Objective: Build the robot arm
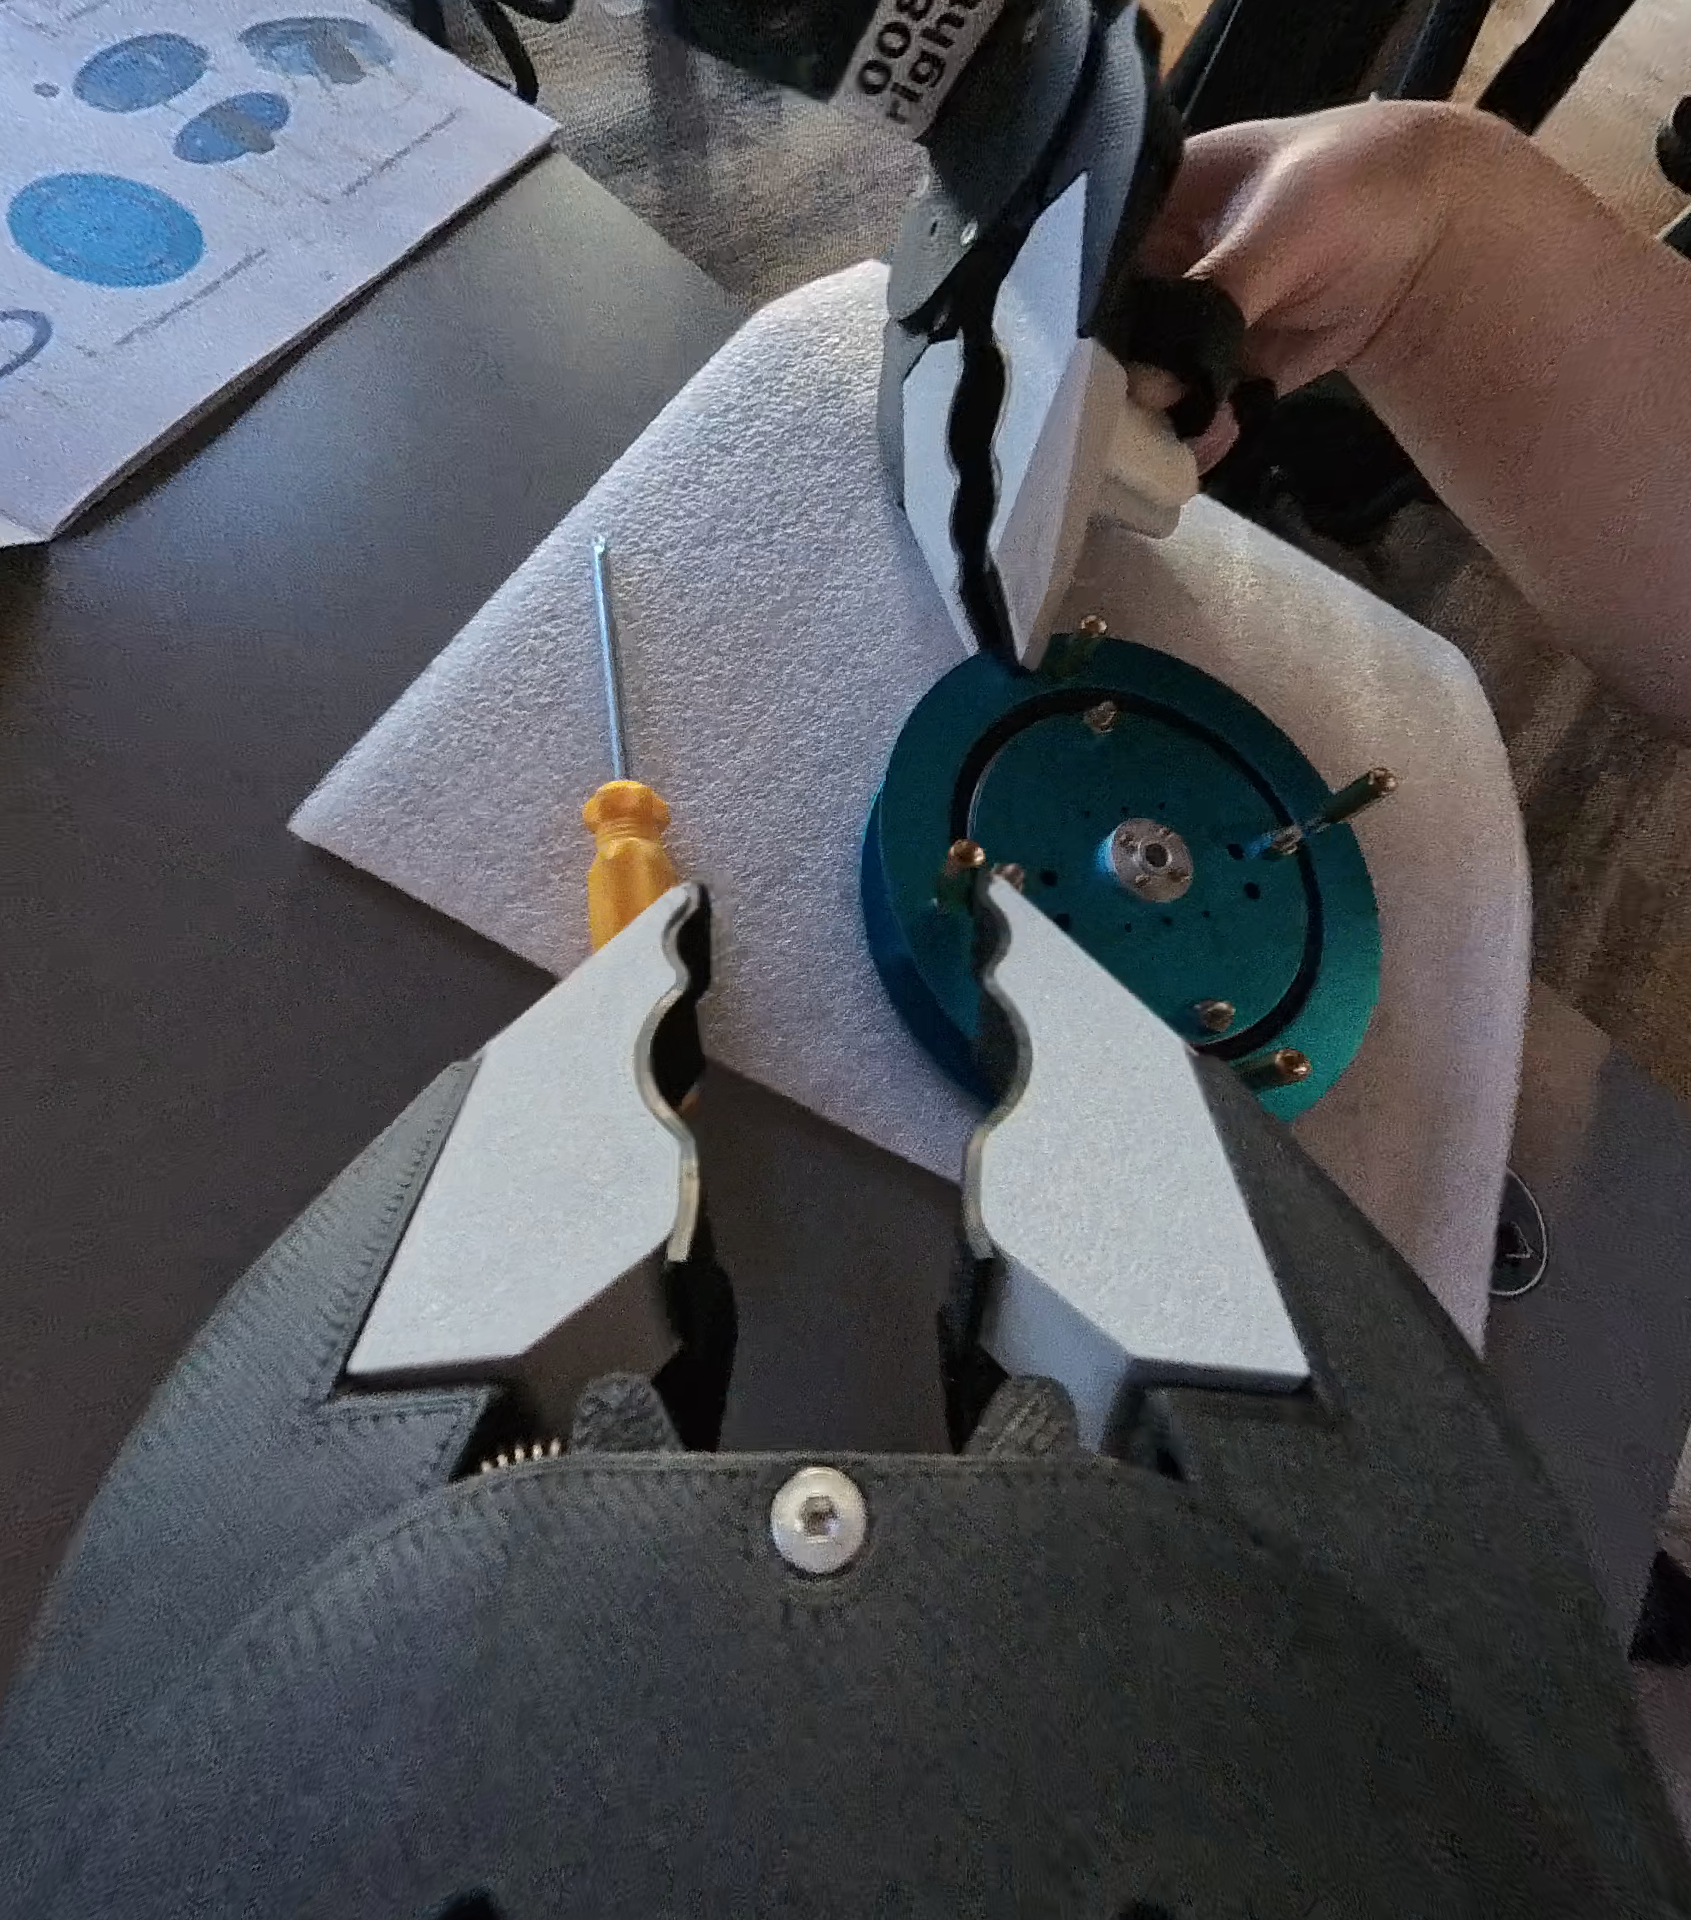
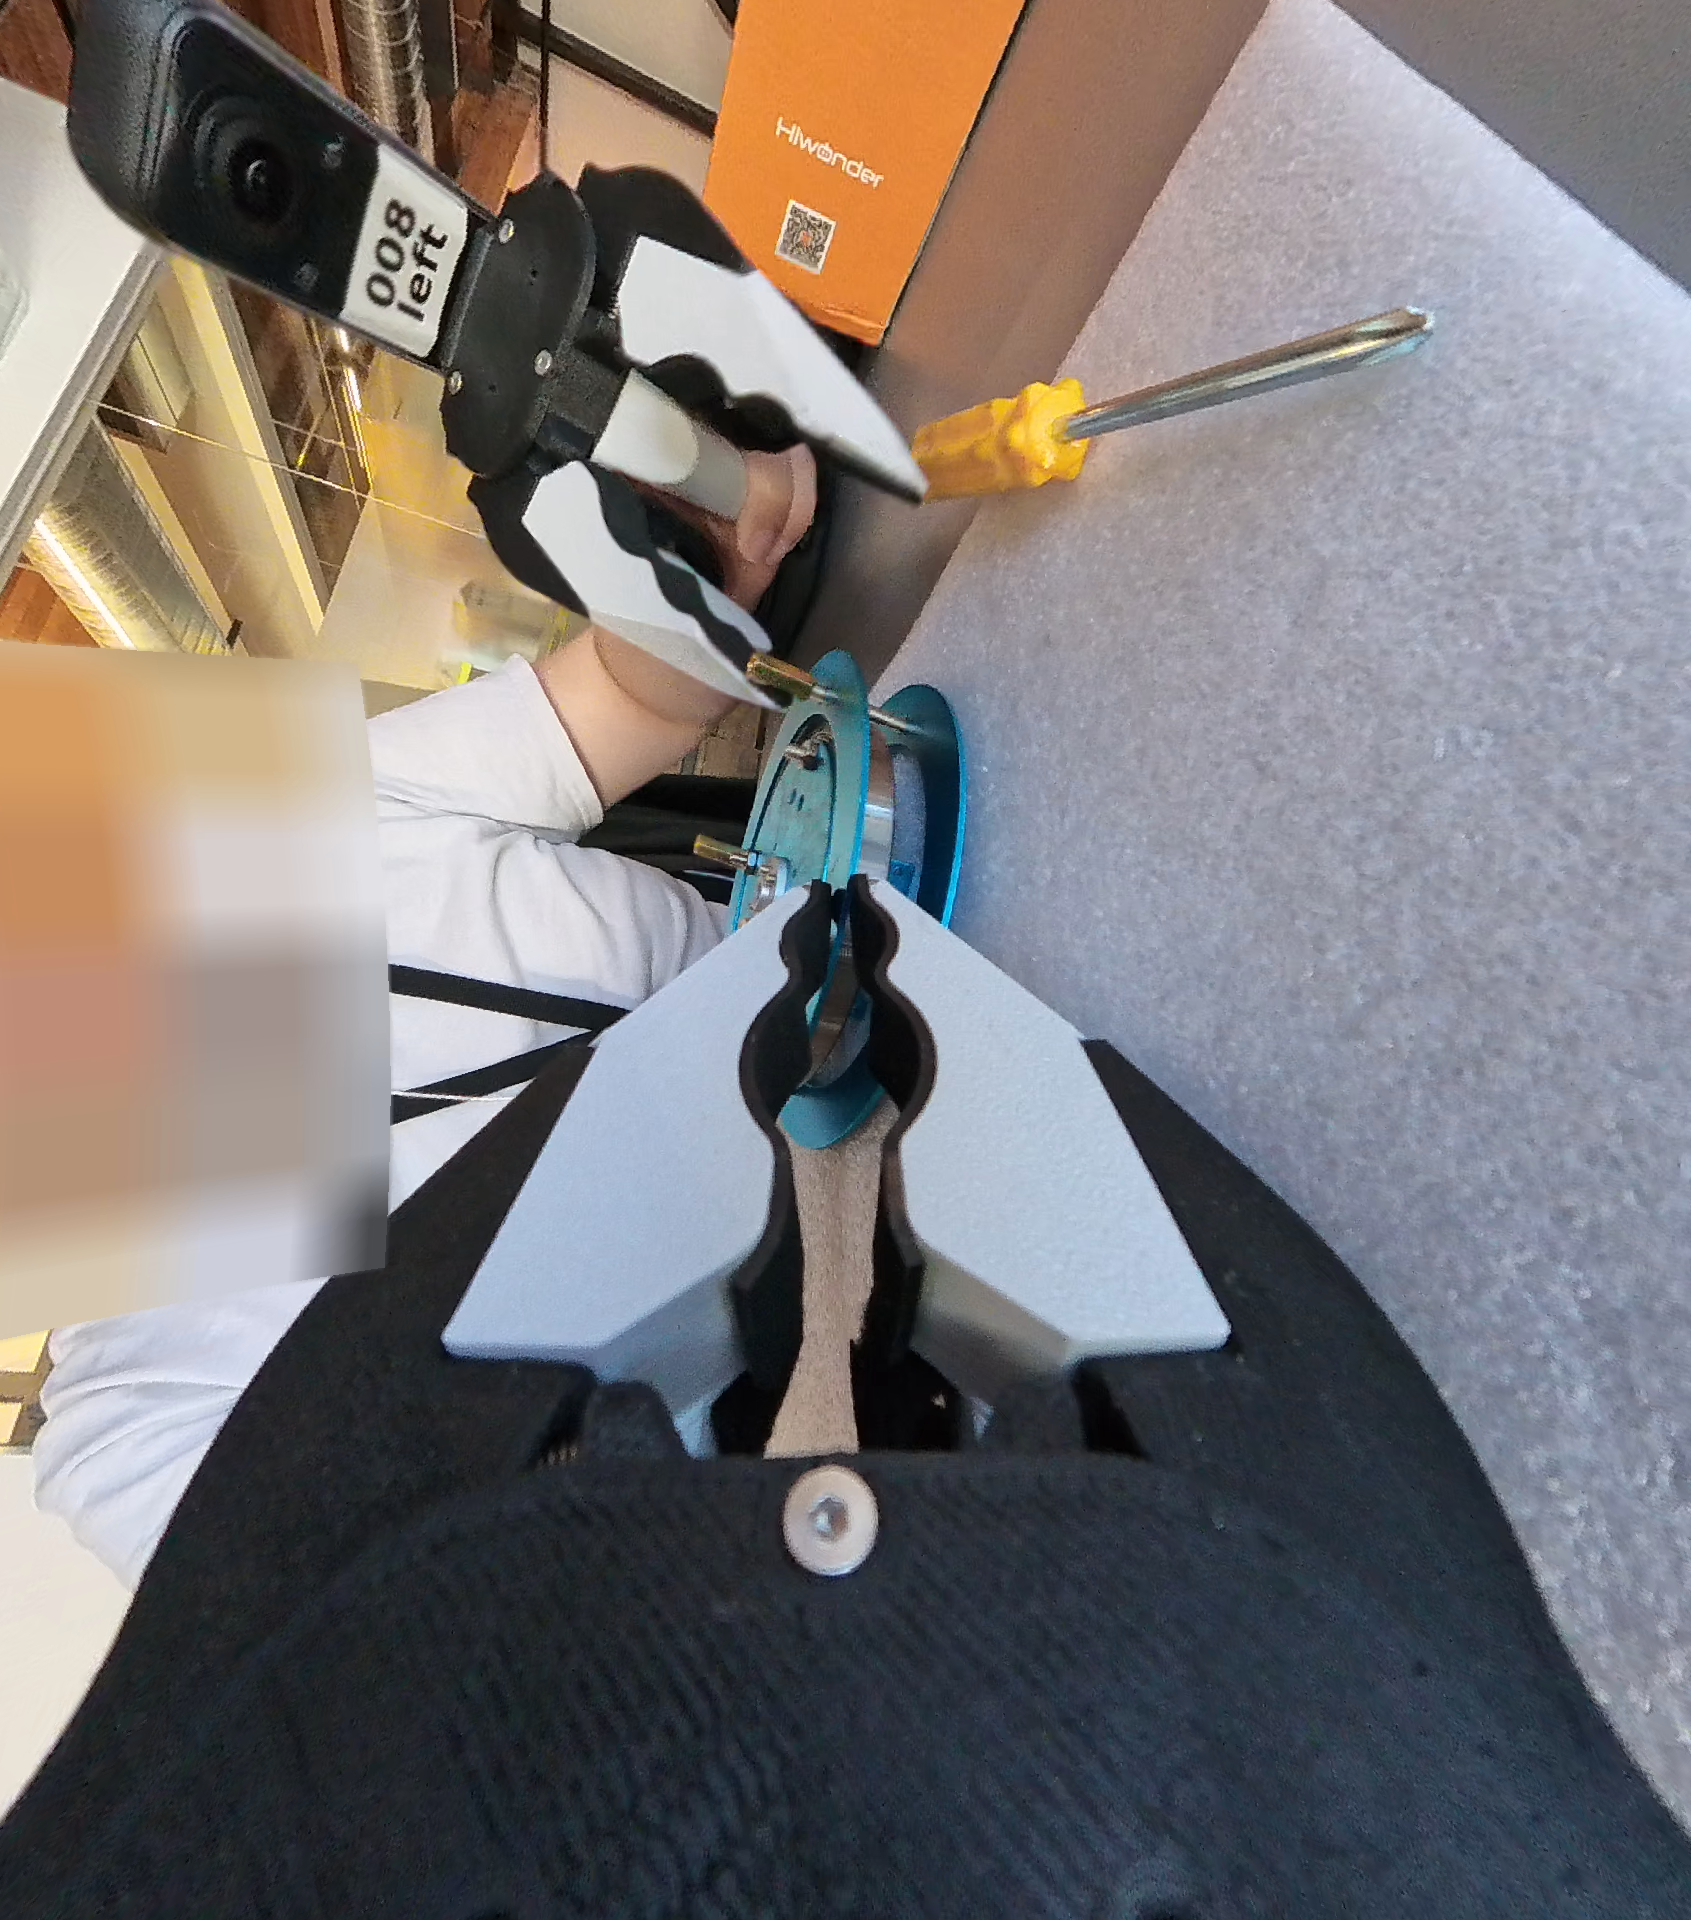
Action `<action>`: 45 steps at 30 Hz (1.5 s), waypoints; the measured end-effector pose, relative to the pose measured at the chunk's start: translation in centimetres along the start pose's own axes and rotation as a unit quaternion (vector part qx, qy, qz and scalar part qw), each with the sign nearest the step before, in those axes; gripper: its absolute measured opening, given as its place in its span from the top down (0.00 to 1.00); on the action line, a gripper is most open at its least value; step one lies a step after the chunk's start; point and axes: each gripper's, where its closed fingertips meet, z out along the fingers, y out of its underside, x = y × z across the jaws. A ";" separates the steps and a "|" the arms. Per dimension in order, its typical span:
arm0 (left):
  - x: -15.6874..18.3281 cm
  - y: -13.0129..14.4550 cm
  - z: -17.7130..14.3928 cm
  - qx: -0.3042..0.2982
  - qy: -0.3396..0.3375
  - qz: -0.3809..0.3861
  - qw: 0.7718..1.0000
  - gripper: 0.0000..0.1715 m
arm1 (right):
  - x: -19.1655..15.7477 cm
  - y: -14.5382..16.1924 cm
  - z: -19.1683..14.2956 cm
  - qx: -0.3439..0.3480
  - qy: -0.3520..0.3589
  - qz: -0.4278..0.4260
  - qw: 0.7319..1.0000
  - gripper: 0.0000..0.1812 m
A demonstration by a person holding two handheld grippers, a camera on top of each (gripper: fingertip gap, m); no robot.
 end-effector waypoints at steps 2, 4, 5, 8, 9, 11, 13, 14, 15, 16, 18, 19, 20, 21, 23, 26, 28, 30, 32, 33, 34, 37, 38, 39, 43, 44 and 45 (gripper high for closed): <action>-0.2 0.3 -0.3 0.001 0.012 -0.020 1.000 0.72 | 0.0 0.0 0.0 0.000 0.001 0.000 1.000 0.99; -1.0 0.9 -0.9 0.000 0.000 -0.023 1.000 0.84 | 0.0 0.0 0.0 -0.001 0.002 0.001 1.000 0.99; -1.7 1.3 -1.3 -0.002 -0.020 -0.020 1.000 0.83 | 0.0 0.0 0.0 -0.001 0.002 0.001 1.000 0.99; -1.8 1.0 -2.1 0.021 -0.019 -0.023 0.999 0.82 | 0.1 0.0 0.1 -0.003 0.005 0.006 1.000 0.99; -1.3 0.9 -2.1 0.028 -0.005 -0.026 0.999 0.80 | 0.2 0.0 0.1 -0.005 0.010 0.009 1.000 0.99; -0.3 1.1 -1.8 0.021 0.025 -0.026 0.999 0.77 | 0.2 0.0 0.2 -0.009 0.019 0.011 1.000 0.99; 0.5 1.4 -1.3 0.010 0.049 -0.027 0.998 0.77 | 0.3 0.0 0.1 -0.014 0.038 -0.004 0.999 0.98; 0.7 1.8 -1.0 0.000 0.057 -0.028 0.998 0.78 | 0.3 -0.1 0.1 -0.017 0.052 -0.014 0.998 0.98; 0.8 2.3 -0.8 -0.012 0.061 -0.033 0.998 0.78 | 0.4 -0.2 0.0 -0.019 0.073 -0.030 0.997 0.98; 0.9 2.6 -0.6 -0.020 0.070 -0.041 0.997 0.78 | 0.6 -0.3 -0.2 -0.025 0.104 -0.051 0.993 0.96; 1.3 2.6 -0.5 -0.020 0.099 -0.069 0.993 0.82 | 0.7 -0.6 -0.8 -0.038 0.176 -0.094 0.979 0.93; 1.3 2.6 -0.4 -0.023 0.110 -0.086 0.990 0.82 | 0.4 -1.0 -1.2 -0.040 0.210 -0.119 0.970 0.91; 1.5 2.7 -0.4 -0.025 0.128 -0.106 0.986 0.83 | -0.1 -1.6 -1.3 -0.040 0.238 -0.154 0.958 0.90; 1.8 2.7 -0.4 -0.027 0.150 -0.131 0.980 0.86 | -1.1 -2.4 -1.0 -0.038 0.257 -0.213 0.942 0.90; 2.1 2.8 -0.4 -0.032 0.188 -0.174 0.966 0.88 | -2.9 -3.3 0.9 -0.057 0.293 -0.365 0.882 0.87; 2.3 2.7 -0.4 -0.038 0.222 -0.209 0.952 0.91 | -2.3 -2.3 3.5 -0.182 0.352 -0.477 0.785 0.85; 2.6 2.7 -0.4 -0.042 0.245 -0.227 0.942 0.94 | -2.4 -2.5 4.8 -0.225 0.358 -0.510 0.750 0.89; 2.7 2.6 -0.3 -0.044 0.265 -0.252 0.930 0.94 | -2.1 -3.2 5.1 -0.261 0.376 -0.538 0.708 0.89; 2.6 2.7 -0.3 -0.045 0.274 -0.267 0.923 0.93 | -1.5 -3.1 4.9 -0.312 0.384 -0.539 0.682 0.92; 2.5 2.7 -0.2 -0.044 0.273 -0.270 0.922 0.92 | -1.4 -3.0 5.1 -0.328 0.380 -0.537 0.678 0.94; 2.5 2.7 -0.2 -0.043 0.276 -0.271 0.921 0.94 | -1.3 -2.9 5.3 -0.342 0.376 -0.535 0.675 0.95; 2.6 2.6 -0.3 -0.043 0.284 -0.268 0.920 0.96 | -1.5 -2.8 5.6 -0.369 0.374 -0.531 0.664 0.97; 2.7 2.6 -0.3 -0.043 0.283 -0.265 0.921 0.96 | -1.5 -2.8 5.6 -0.375 0.378 -0.523 0.666 0.97; 2.6 2.7 -0.3 -0.043 0.281 -0.262 0.922 0.96 | -1.4 -2.9 5.6 -0.377 0.384 -0.511 0.670 0.97; 2.6 2.7 -0.3 -0.042 0.273 -0.254 0.927 0.96 | -1.3 -2.9 5.5 -0.337 0.434 -0.387 0.741 0.98; 2.6 2.7 -0.3 -0.041 0.273 -0.253 0.927 0.96 | -1.3 -2.9 5.3 -0.312 0.458 -0.330 0.764 0.98; 2.6 2.6 -0.3 -0.040 0.271 -0.253 0.928 0.96 | -1.3 -2.9 5.2 -0.271 0.486 -0.262 0.789 0.97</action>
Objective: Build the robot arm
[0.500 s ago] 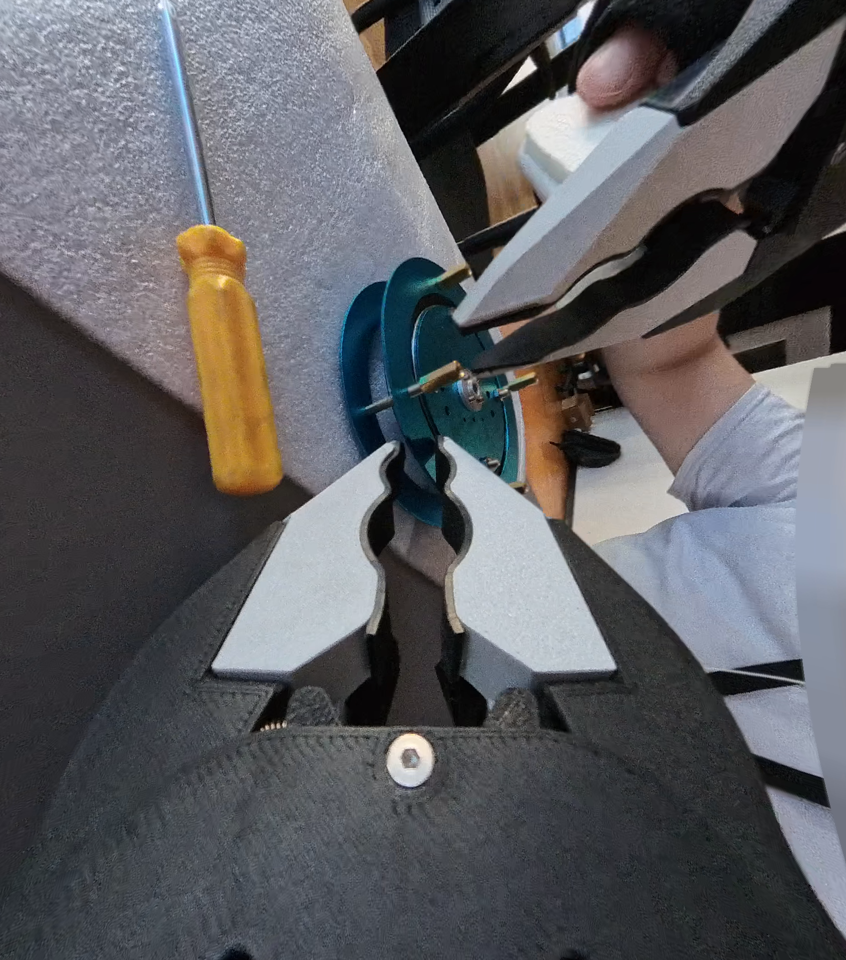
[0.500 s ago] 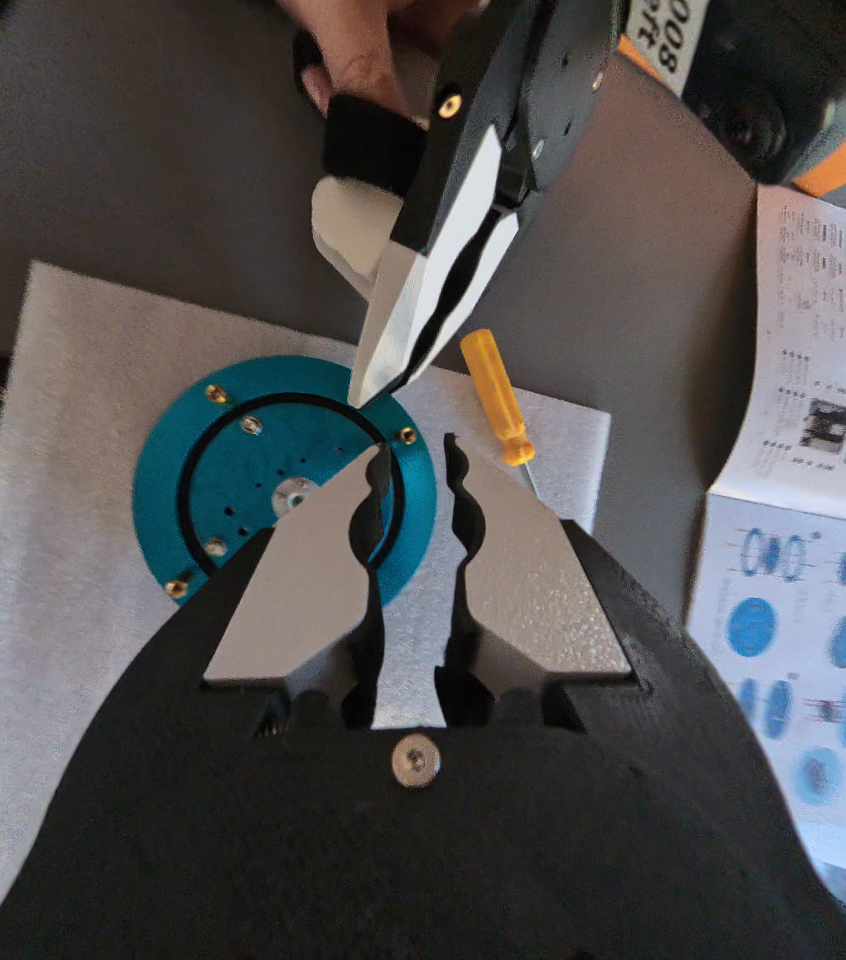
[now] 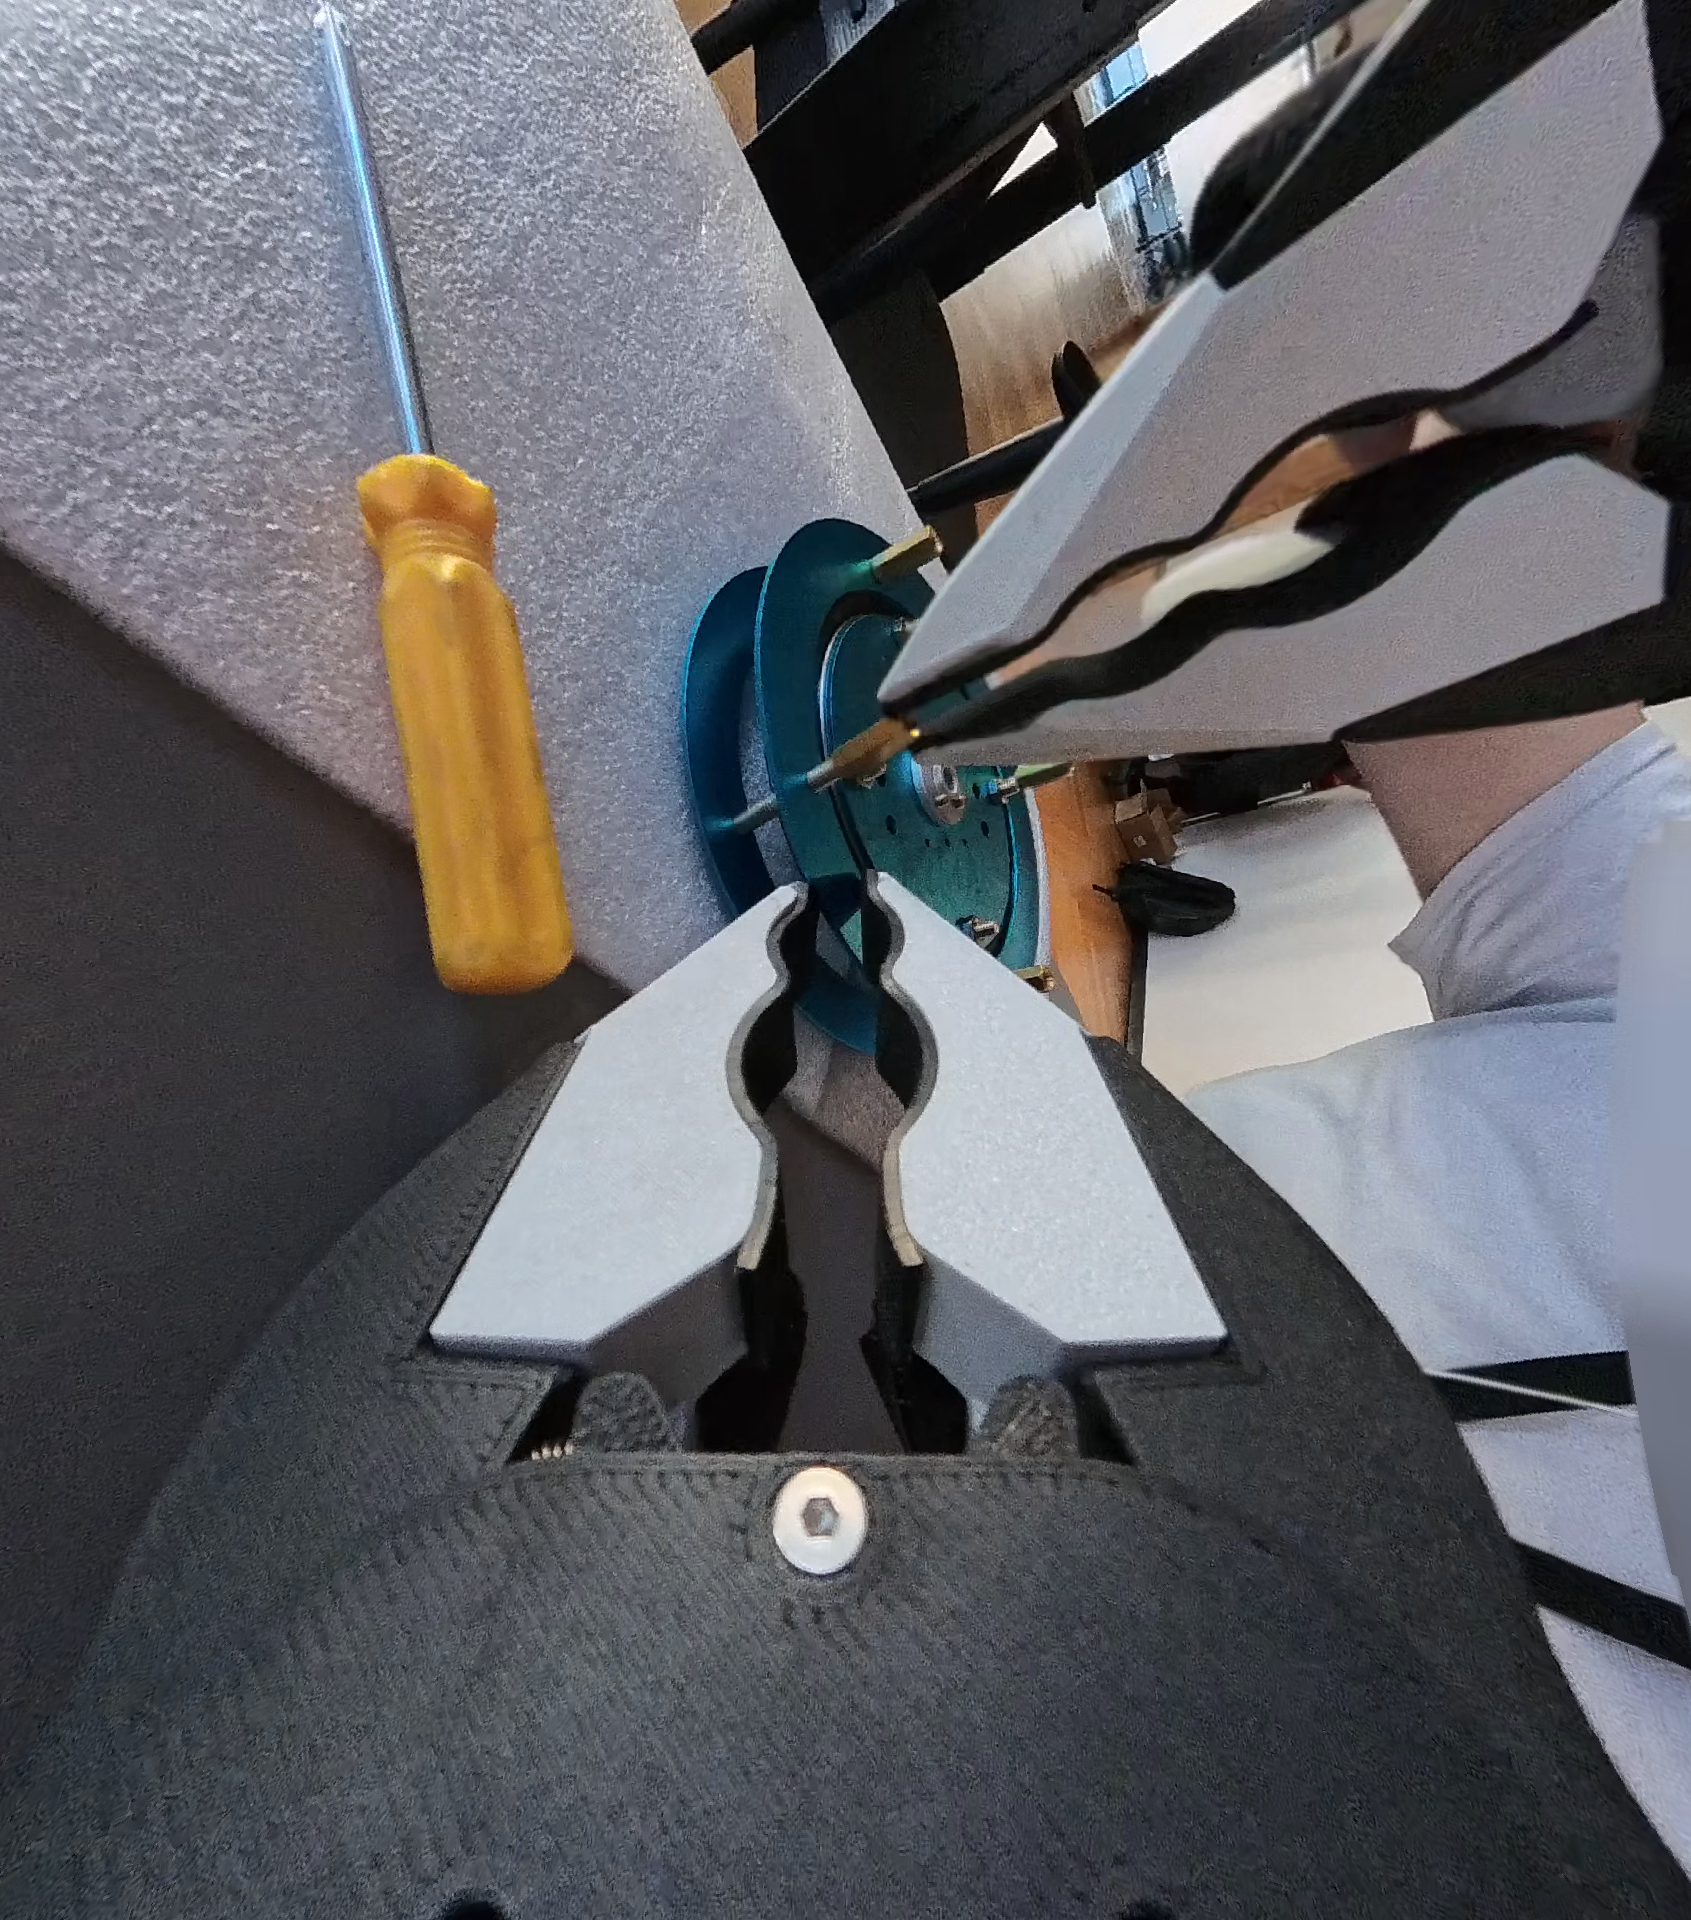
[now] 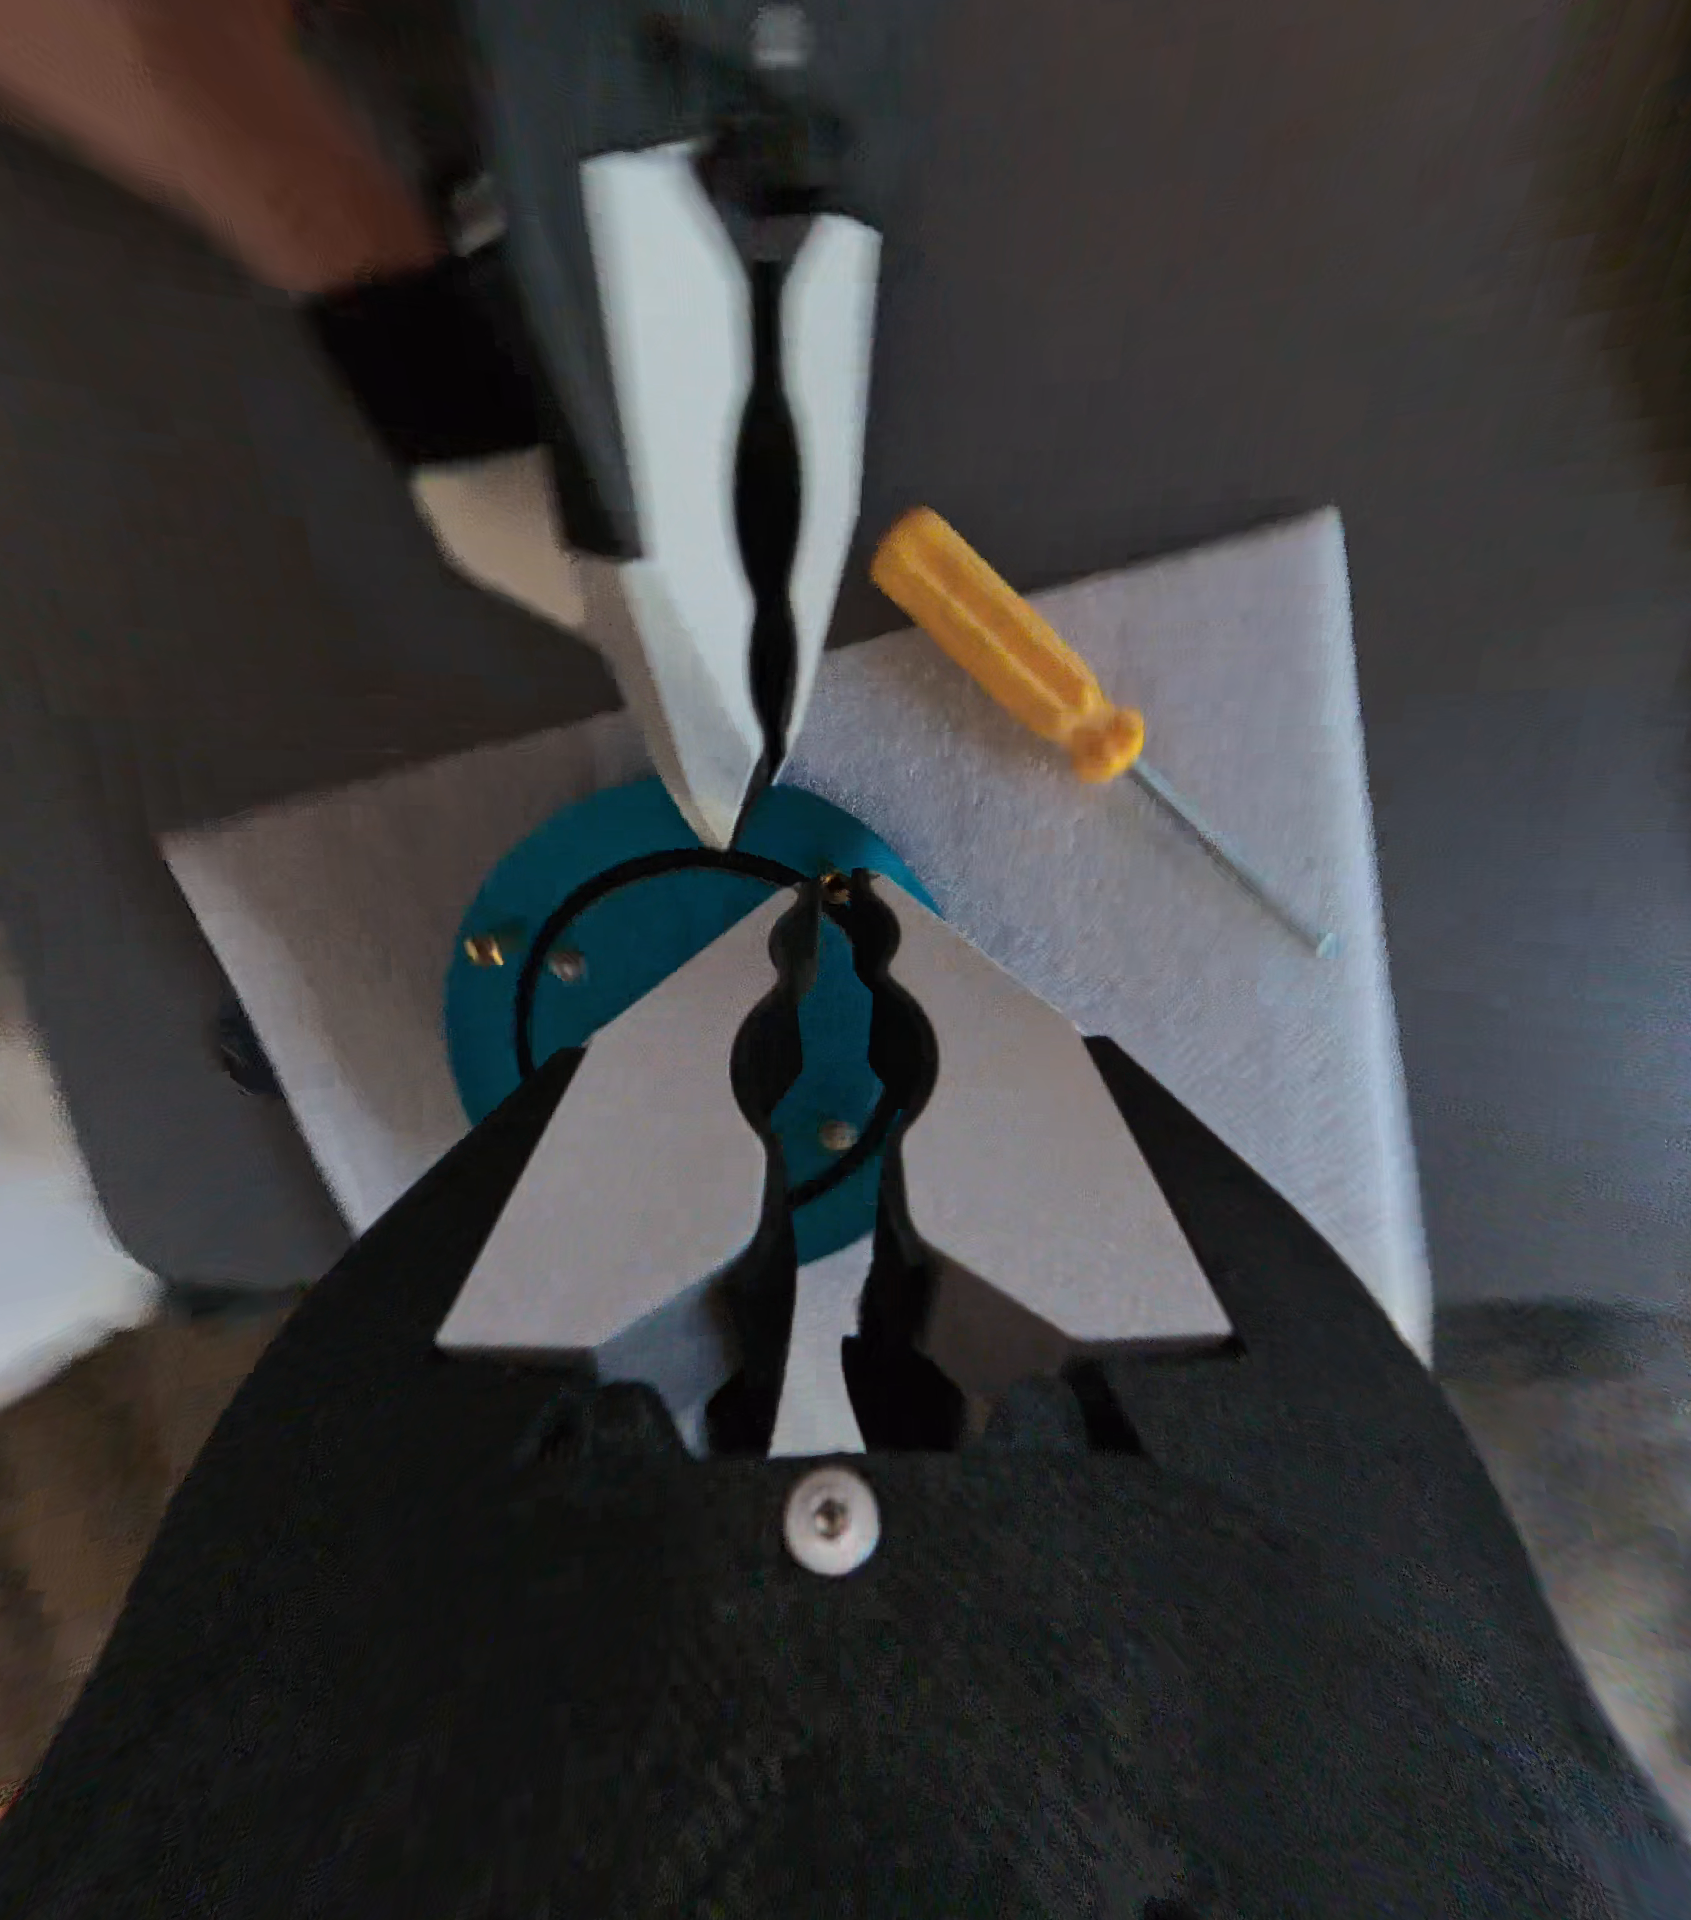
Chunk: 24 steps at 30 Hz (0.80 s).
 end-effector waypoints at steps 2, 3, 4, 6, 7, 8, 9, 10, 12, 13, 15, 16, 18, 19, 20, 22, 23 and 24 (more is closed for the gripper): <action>0.2 0.2 0.0 -0.006 0.005 0.000 1.000 0.96 | -0.9 -0.3 0.0 0.022 -0.019 0.108 0.994 0.97; 0.2 0.2 0.0 -0.005 0.007 -0.001 1.000 0.97 | -1.0 -0.2 -0.1 0.024 -0.013 0.096 0.995 0.97; 0.2 0.2 0.0 -0.004 0.007 -0.002 1.000 0.96 | -0.7 0.1 -0.3 0.014 0.004 0.052 0.999 0.98; 0.2 0.2 0.0 -0.006 0.003 0.003 1.000 0.96 | 0.8 0.1 -1.0 -0.002 0.067 -0.081 0.994 0.96; 0.2 0.2 0.0 -0.007 0.001 0.005 1.000 0.96 | 0.9 -0.4 -1.2 0.005 0.080 -0.157 0.984 0.96; 0.2 0.2 0.0 -0.007 0.001 0.006 1.000 0.96 | 0.2 -0.7 -1.4 0.013 0.071 -0.219 0.973 0.96; 0.2 0.2 0.0 -0.007 0.002 0.006 1.000 0.96 | -0.3 -1.0 -1.5 0.022 0.061 -0.256 0.964 0.95; 0.2 0.2 0.0 -0.007 0.002 0.006 1.000 0.96 | -0.5 -1.3 -1.5 0.026 0.053 -0.271 0.961 0.95; 0.2 0.3 0.0 -0.006 0.003 0.007 1.000 0.96 | -0.8 -1.5 -1.4 0.016 0.028 -0.276 0.961 0.94; 0.2 0.3 -0.1 -0.006 0.002 0.009 1.000 0.96 | -0.8 -1.4 -1.3 0.008 0.023 -0.282 0.959 0.93; 0.2 0.3 0.0 -0.007 0.000 0.012 1.000 0.96 | -0.8 -0.9 -1.1 -0.014 0.015 -0.296 0.955 0.91; 0.2 0.3 0.0 -0.007 -0.001 0.012 1.000 0.96 | -0.9 -0.9 -1.0 -0.017 0.011 -0.297 0.955 0.91; 0.2 0.2 0.0 -0.007 0.000 0.011 1.000 0.96 | -1.1 -0.8 -0.7 -0.025 0.000 -0.292 0.956 0.91; 0.2 0.2 0.0 -0.006 0.001 0.011 1.000 0.96 | -1.0 -0.7 -0.5 -0.034 -0.002 -0.288 0.957 0.91; 0.2 0.2 0.0 -0.006 0.001 0.010 1.000 0.96 | -1.0 -0.5 -0.3 -0.038 -0.004 -0.285 0.958 0.92; 0.2 0.1 -0.1 -0.005 0.000 0.010 1.000 0.96 | -0.6 -0.3 -0.1 -0.052 0.002 -0.268 0.962 0.97; 0.1 0.1 -0.1 -0.006 0.000 0.011 1.000 0.96 | -0.7 -0.5 -0.1 -0.045 -0.003 -0.252 0.967 0.98; 0.1 0.1 -0.1 -0.006 -0.001 0.011 1.000 0.96 | -0.6 -0.5 -0.1 -0.042 -0.006 -0.225 0.974 0.98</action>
